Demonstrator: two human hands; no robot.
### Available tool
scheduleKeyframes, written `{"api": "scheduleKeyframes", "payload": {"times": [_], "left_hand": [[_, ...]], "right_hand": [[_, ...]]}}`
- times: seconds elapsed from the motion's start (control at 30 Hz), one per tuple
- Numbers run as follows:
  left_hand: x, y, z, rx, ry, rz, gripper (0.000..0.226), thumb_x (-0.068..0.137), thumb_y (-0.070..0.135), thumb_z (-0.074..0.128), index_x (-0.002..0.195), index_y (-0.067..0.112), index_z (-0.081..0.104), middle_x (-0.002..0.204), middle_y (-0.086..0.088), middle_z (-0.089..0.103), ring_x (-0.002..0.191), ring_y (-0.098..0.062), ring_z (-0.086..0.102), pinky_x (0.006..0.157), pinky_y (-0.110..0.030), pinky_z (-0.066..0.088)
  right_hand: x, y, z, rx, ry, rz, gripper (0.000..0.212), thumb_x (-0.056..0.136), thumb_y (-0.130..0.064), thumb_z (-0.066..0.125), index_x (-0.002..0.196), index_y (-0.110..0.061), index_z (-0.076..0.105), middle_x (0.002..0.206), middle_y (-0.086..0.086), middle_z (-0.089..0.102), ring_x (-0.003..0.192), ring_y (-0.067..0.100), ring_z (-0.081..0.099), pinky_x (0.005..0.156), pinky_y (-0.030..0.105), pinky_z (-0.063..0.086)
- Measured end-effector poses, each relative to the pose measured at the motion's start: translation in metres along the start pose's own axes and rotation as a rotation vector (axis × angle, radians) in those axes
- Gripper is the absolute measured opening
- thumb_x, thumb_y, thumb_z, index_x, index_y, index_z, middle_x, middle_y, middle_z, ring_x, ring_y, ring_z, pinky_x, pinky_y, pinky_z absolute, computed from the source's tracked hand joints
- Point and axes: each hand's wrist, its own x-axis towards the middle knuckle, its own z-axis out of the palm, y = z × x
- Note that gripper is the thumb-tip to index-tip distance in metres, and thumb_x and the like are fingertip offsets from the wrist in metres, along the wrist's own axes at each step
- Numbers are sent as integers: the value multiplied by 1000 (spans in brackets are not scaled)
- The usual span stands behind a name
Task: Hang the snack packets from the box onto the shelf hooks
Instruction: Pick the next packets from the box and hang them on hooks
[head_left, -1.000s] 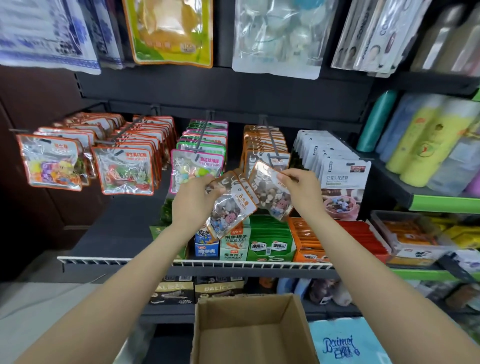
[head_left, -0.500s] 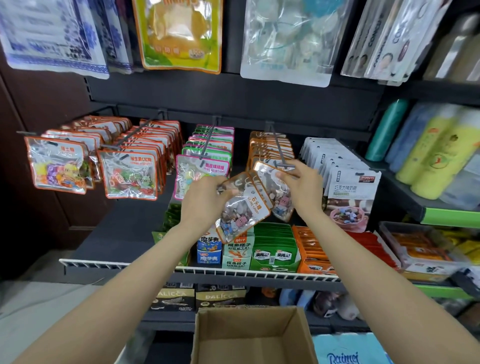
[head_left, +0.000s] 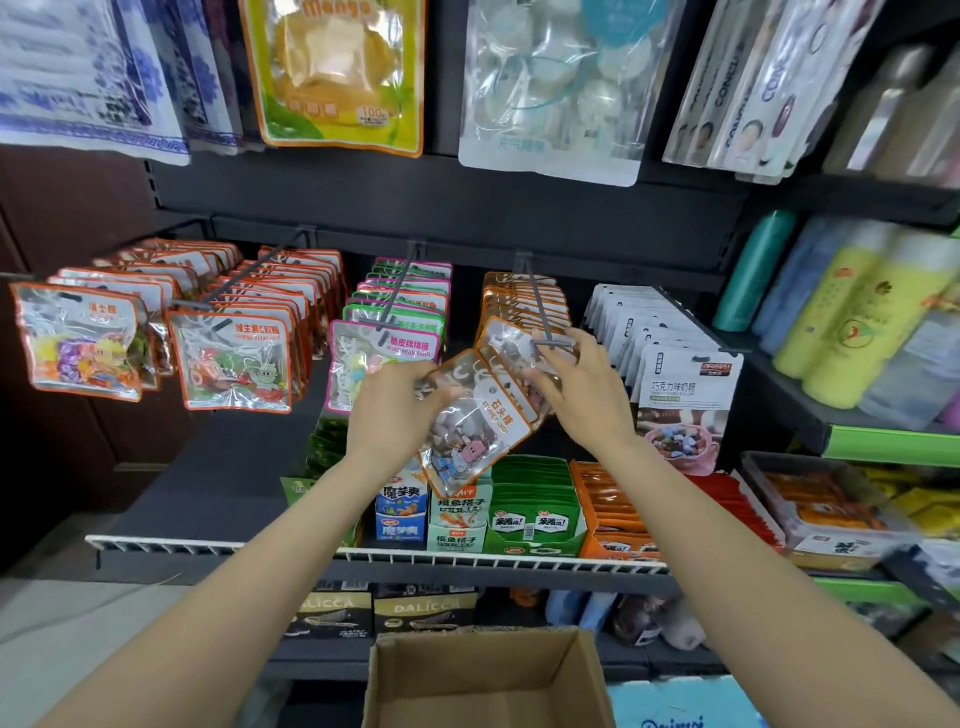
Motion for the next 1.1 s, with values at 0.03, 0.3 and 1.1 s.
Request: {"api": "scheduleKeyframes", "payload": {"times": [0.03,0.3,1.1], "left_hand": [[1,-1,1,-12,-4,-5,20,84,29,69,75,11,66,66,-9,68,59,-25,66,65,-47,56],[-1,5,7,-148,-9,-93,14,84,23,70,73,18,62,61,0,58,66,-26,60,71,-48,55],[-1,11,3,-71,6,-119,22,88,30,64,85,10,70,82,-17,70,75,-28,63,74,-39,50]], "right_hand": [[0,1,-1,11,-46,2,50,93,-53,40,133,-24,50,149,8,28,135,27,30,100,46,42],[-33,-9,-20,720,15,176,26,92,-27,56,116,-20,63,114,-4,60,108,10,55,97,36,46],[-8,-15,-16,416,125,255,16,91,-22,59,99,-15,71,102,0,71,97,16,64,70,24,42]]}}
